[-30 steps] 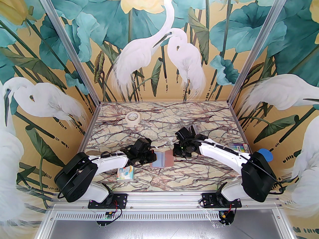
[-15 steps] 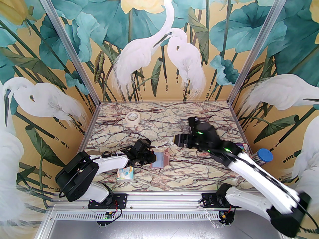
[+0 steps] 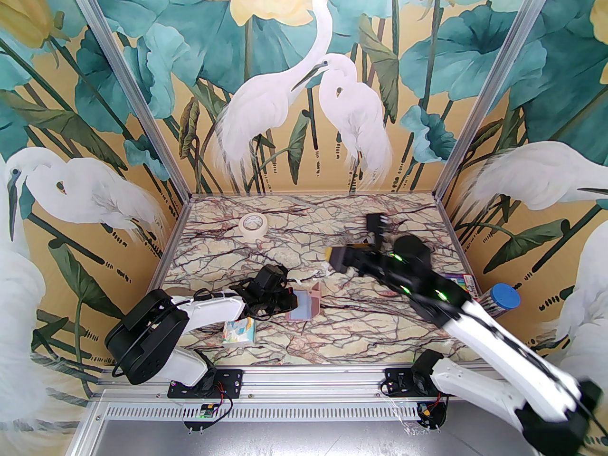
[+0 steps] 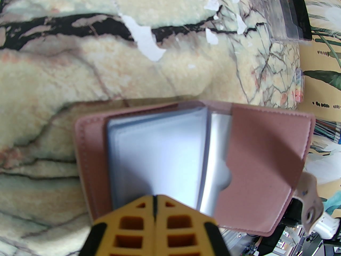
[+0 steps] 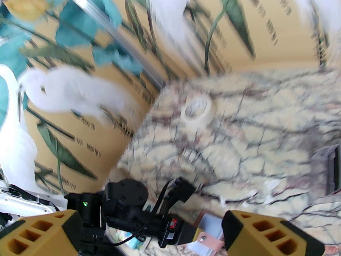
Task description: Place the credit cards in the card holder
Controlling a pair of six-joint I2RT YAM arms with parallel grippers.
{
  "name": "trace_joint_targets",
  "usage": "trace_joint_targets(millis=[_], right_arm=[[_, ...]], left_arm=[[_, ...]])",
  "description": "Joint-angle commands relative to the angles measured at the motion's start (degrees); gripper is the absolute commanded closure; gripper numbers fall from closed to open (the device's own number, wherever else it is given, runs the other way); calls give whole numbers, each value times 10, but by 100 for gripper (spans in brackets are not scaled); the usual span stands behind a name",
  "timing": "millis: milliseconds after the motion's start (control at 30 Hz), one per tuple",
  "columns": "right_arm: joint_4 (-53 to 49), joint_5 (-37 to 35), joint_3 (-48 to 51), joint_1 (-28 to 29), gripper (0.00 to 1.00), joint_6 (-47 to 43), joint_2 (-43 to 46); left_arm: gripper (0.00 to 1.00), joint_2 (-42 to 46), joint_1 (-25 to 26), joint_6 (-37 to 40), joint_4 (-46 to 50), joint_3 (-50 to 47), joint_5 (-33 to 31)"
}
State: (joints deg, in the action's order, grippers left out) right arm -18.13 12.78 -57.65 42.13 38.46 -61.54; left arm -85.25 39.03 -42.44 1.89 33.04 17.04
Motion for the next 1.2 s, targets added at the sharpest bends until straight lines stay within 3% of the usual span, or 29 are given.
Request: trace_joint_targets(millis=[0,200,367,733,1167], right_arm=[[-109,-4,-33,37,5,18,-71],[-140,-3,-67,78,17,46,-178],[-139,21,-83,93,50,79,-240],[-163,4,-78,93,60,95,-304],[-203,-74,-49,81,58,93,-331]], left_arm=[[98,-4,2,1,3,6,-16],[98,-4,2,0,4,6,-16],[99,-3,2,0,2,5,-16],[99,-1,2,1,0,3,-16],[99,0,2,-2,-8,-7,-18]])
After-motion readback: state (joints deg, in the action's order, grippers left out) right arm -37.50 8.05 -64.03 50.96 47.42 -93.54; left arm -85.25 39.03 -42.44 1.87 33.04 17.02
